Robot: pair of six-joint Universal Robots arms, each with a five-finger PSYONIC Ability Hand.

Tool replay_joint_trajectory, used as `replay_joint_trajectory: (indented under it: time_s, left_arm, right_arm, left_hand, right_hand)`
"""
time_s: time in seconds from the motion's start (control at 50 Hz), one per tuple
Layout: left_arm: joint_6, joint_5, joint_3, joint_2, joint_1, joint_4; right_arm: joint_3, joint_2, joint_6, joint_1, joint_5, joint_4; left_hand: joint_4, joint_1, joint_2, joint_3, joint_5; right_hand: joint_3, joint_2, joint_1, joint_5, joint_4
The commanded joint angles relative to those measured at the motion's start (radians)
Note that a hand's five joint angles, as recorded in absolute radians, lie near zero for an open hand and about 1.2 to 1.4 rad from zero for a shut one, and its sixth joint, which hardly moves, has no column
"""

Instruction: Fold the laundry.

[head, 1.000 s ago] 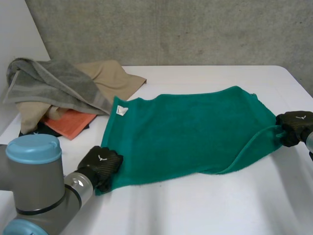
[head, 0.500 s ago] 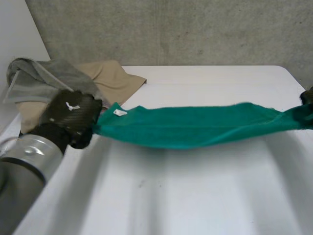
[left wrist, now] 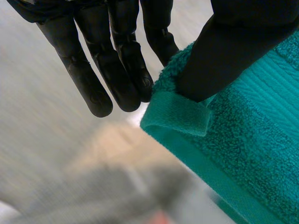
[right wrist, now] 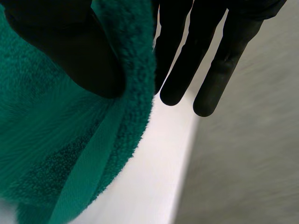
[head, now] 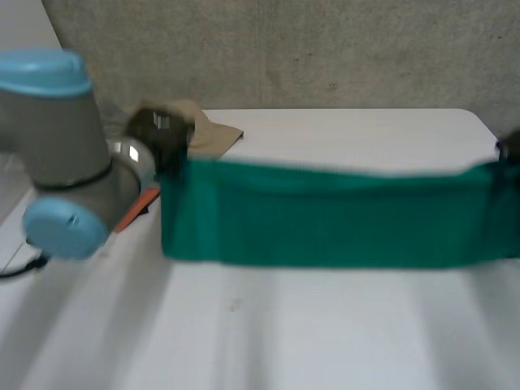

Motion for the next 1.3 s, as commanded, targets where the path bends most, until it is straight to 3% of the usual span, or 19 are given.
replay_joint_trajectory:
  time_s: [0.02,0.06,0.12,0.32,0.5,0.76,0.8,0.86,0.96,1.02,1.04,1.18,1.26,1.3]
  left_arm:
    - [0.003,-0.015,0.178,0.015,0.013,0.458]
    - [0.004,-0.030,0.169,0.047,0.017,0.571]
    - [0.003,-0.041,0.150,0.063,0.016,0.562]
    - [0.001,-0.041,-0.053,0.072,0.017,0.531]
    - [-0.003,-0.041,-0.299,-0.017,-0.002,0.517]
    - [-0.013,-0.039,-0.446,-0.049,-0.022,0.476]
    - [-0.011,-0.041,-0.452,-0.043,-0.021,0.476]
    - [-0.013,-0.041,-0.460,-0.034,-0.019,0.476]
    - [-0.013,-0.041,-0.468,-0.011,-0.019,0.465]
    - [-0.013,-0.041,-0.471,-0.003,-0.019,0.450]
    - [-0.013,-0.041,-0.471,0.000,-0.019,0.436]
    - [-0.011,-0.045,-0.502,0.058,-0.019,0.312]
    - [0.003,-0.047,-0.575,0.150,-0.022,0.159]
    - [0.007,-0.047,-0.629,0.222,-0.022,0.051]
  right_arm:
    - [-0.109,-0.024,0.234,0.024,0.051,-0.483]
    - [-0.094,-0.044,0.299,0.022,0.057,-0.632]
    - [-0.078,-0.055,0.323,0.019,0.049,-0.685]
    - [-0.055,0.022,0.322,0.022,-0.013,-0.597]
    - [0.033,0.193,0.279,0.013,-0.194,-0.435]
    - [0.193,0.240,0.208,-0.039,-0.253,-0.395]
    - [0.216,0.230,0.205,-0.045,-0.288,-0.395]
    - [0.244,0.217,0.201,-0.044,-0.323,-0.396]
    - [0.330,0.163,0.130,-0.051,-0.391,-0.433]
    - [0.362,0.143,0.080,-0.051,-0.417,-0.454]
    - [0.376,0.134,0.042,-0.050,-0.429,-0.462]
    - [0.425,0.126,-0.046,-0.071,-0.434,-0.450]
    - [0.465,0.017,-0.066,-0.143,-0.425,-0.378]
    - [0.462,-0.075,-0.106,-0.191,-0.422,-0.239]
  left_hand:
    - [0.198,0.271,0.199,0.203,0.214]
    - [0.198,0.271,0.199,0.203,0.214]
    - [0.198,0.271,0.199,0.203,0.214]
    - [0.198,0.271,0.199,0.203,0.214]
    - [0.198,0.271,0.199,0.203,0.214]
    - [0.198,0.271,0.199,0.203,0.214]
    - [0.198,0.271,0.199,0.203,0.214]
    - [0.198,0.271,0.199,0.203,0.214]
    - [0.198,0.271,0.199,0.203,0.214]
    - [0.198,0.271,0.199,0.203,0.214]
    - [0.198,0.271,0.199,0.203,0.214]
    - [0.198,0.271,0.199,0.203,0.214]
    - [0.198,0.271,0.199,0.203,0.214]
    - [0.198,0.271,0.199,0.203,0.214]
  right_hand:
    - [0.205,0.218,0.262,0.235,0.197]
    - [0.205,0.218,0.262,0.235,0.197]
    - [0.205,0.218,0.262,0.235,0.197]
    - [0.205,0.218,0.262,0.235,0.197]
    - [0.205,0.218,0.262,0.235,0.197]
    - [0.205,0.218,0.262,0.235,0.197]
    - [-0.007,0.006,0.051,0.023,-0.015]
    - [-0.055,-0.042,0.002,-0.025,-0.063]
    - [-0.331,-0.318,-0.274,-0.301,-0.339]
    - [-0.180,-0.167,-0.122,-0.150,-0.188]
    - [0.201,0.214,0.258,0.231,0.193]
    - [0.205,0.218,0.262,0.235,0.197]
    - [0.205,0.218,0.262,0.235,0.197]
    - [0.205,0.218,0.262,0.235,0.197]
